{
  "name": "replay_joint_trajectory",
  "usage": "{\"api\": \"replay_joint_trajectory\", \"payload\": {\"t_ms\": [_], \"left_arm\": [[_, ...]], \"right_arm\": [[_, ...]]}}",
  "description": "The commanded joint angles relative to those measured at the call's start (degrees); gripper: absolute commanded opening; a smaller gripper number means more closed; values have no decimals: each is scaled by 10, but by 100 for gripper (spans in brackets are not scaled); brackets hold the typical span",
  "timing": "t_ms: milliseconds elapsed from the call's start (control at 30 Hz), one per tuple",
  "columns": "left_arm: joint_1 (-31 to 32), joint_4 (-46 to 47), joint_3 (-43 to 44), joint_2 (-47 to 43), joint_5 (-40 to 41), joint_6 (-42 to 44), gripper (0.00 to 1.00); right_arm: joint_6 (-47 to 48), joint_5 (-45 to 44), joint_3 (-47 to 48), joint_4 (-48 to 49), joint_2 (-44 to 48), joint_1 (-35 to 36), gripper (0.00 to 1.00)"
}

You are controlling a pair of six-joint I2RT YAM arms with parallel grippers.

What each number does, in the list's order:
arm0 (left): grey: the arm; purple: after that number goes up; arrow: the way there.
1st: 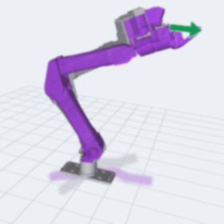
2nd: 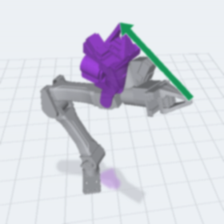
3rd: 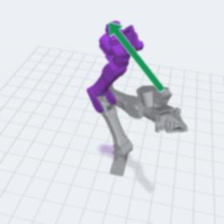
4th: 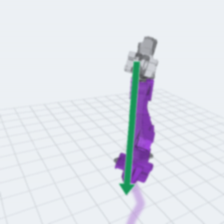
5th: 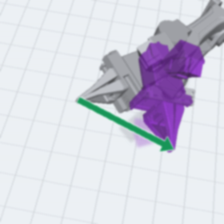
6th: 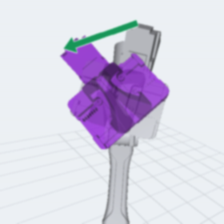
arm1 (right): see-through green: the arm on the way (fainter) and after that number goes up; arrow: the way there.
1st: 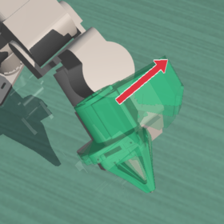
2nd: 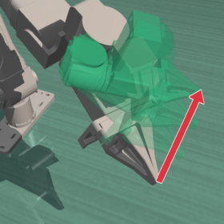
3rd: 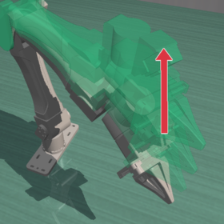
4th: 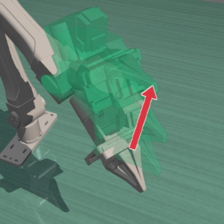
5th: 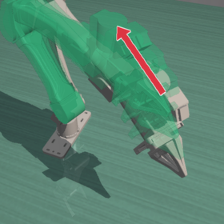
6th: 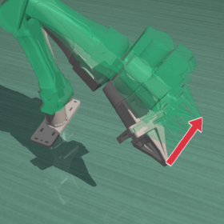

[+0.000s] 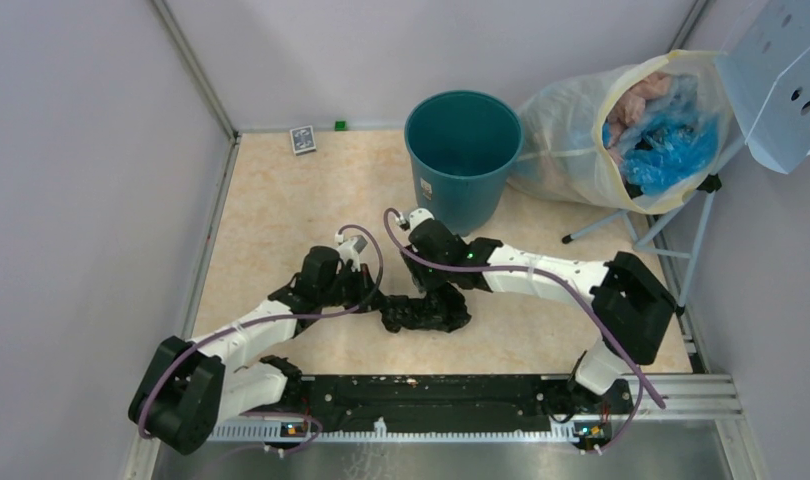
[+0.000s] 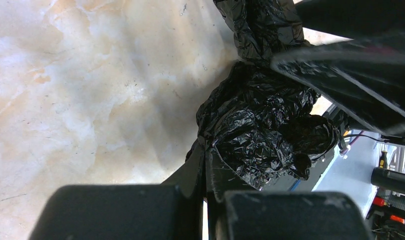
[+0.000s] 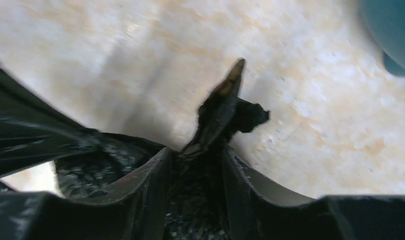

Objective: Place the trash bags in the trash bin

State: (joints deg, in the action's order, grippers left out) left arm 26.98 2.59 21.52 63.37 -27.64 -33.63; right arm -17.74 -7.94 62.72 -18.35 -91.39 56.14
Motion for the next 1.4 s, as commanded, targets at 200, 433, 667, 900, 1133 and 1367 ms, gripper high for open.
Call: {"api": "replay_joint_trajectory", "payload": {"t_ms": [200, 433, 667, 900, 1133, 1367], "left_arm": [[1, -17, 6, -32, 56, 6, 0], [-1, -77, 2, -61, 153, -24, 0], [-5, -89, -7, -112, 184, -55, 0], [-11, -89, -3, -181, 205, -72, 0], [-12, -176, 113, -200, 248, -29, 4], [-14, -247, 208, -199, 375, -4, 0]], "right_arm": [[-55, -214, 35, -110, 39, 0, 0], [-127, -240, -75, -121, 217, -73, 0], [-161, -171, -197, -101, 441, -204, 0], [-159, -118, -217, -122, 464, -224, 0], [-171, -100, -193, -141, 431, -224, 0], [-225, -159, -210, -165, 430, -225, 0]]}}
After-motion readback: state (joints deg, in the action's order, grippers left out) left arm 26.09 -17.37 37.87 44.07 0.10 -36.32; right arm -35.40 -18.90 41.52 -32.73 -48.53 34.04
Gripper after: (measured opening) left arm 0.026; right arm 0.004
